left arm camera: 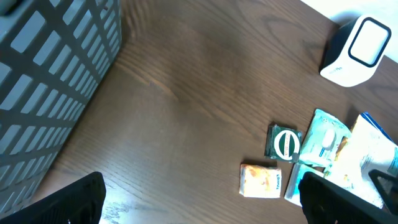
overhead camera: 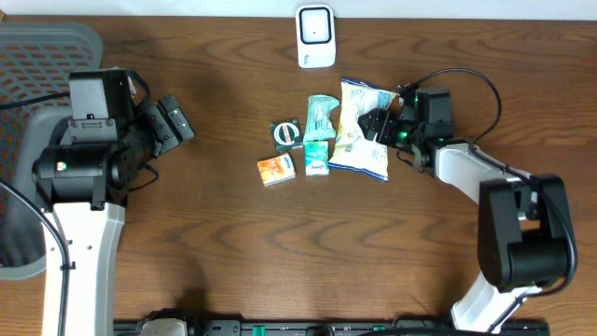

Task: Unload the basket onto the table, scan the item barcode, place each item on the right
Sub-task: 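Grasp the white-and-blue snack bag edge with the right gripper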

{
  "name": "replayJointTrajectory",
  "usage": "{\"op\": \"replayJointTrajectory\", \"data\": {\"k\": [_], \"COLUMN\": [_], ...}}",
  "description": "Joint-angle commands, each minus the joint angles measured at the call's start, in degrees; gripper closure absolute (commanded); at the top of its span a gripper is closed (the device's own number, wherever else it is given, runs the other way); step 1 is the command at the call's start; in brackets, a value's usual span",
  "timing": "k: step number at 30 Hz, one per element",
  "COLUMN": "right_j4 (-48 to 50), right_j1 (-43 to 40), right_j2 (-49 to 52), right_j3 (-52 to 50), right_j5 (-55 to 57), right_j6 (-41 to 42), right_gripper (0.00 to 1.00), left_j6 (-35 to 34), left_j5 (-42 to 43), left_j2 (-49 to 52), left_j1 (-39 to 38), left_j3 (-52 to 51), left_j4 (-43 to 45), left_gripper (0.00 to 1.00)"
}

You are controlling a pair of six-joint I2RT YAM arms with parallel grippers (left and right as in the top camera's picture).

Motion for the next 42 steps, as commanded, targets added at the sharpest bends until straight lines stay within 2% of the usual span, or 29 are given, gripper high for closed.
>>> {"op": "replayJointTrajectory", "data": {"k": [1, 8, 10, 11, 13, 15, 16, 18, 33, 36, 37, 38, 39, 42], "right_j4": [1.9, 2.8, 2.8, 2.8, 2.4, 1.9, 1.7, 1.5, 1.7, 0.7, -0.4, -1.2, -2.2, -4.1], "right_j1": [-0.2, -0.3, -0.3, -0.2, -0.2, -0.2, -0.2, -0.2, -8.2, -9.0, -9.1, -9.0, -8.8, -7.8], "right_j2": [2.7, 3.8, 3.8, 3.8, 3.8, 3.8, 3.8, 3.7, 1.6, 1.6, 1.6, 1.6, 1.6, 1.6], "right_j3": [-0.1, 3.3, 4.1, 4.3, 4.4, 4.4, 4.4, 4.4, 4.4, 4.4, 4.4, 4.4, 4.4, 4.4], "right_j5": [-0.7, -3.8, -5.1, -5.2, -5.9, -6.9, -7.1, -7.8, -32.1, -33.0, -31.4, -29.8, -27.5, -20.3], "right_j6": [2.3, 2.3, 2.3, 2.5, 2.5, 2.5, 2.5, 2.5, 5.0, 4.2, 1.4, 0.9, 0.9, 0.9], "right_gripper": [0.12, 0.20, 0.26, 0.34, 0.62, 0.74, 0.87, 0.99, 0.99, 0.99, 0.82, 0.72, 0.64, 0.51], "left_j6": [0.8, 0.8, 0.8, 0.8, 0.8, 0.8, 0.8, 0.8, 0.8, 0.8, 0.8, 0.8, 0.8, 0.8], "left_j5": [-0.5, -0.5, -0.5, -0.5, -0.5, -0.5, -0.5, -0.5, -0.5, -0.5, -0.5, -0.5, -0.5, -0.5], "left_j2": [0.0, 0.0, 0.0, 0.0, 0.0, 0.0, 0.0, 0.0, 0.0, 0.0, 0.0, 0.0, 0.0, 0.0], "left_j1": [0.3, 0.3, 0.3, 0.3, 0.3, 0.3, 0.3, 0.3, 0.3, 0.3, 0.3, 0.3, 0.3, 0.3], "left_j3": [0.5, 0.5, 0.5, 0.5, 0.5, 0.5, 0.5, 0.5, 0.5, 0.5, 0.5, 0.5, 0.5, 0.5], "left_j4": [0.0, 0.0, 0.0, 0.0, 0.0, 0.0, 0.0, 0.0, 0.0, 0.0, 0.0, 0.0, 0.0, 0.0], "left_gripper": [0.02, 0.02, 0.02, 0.02, 0.02, 0.02, 0.02, 0.02, 0.02, 0.02, 0.02, 0.02, 0.02, 0.02]}}
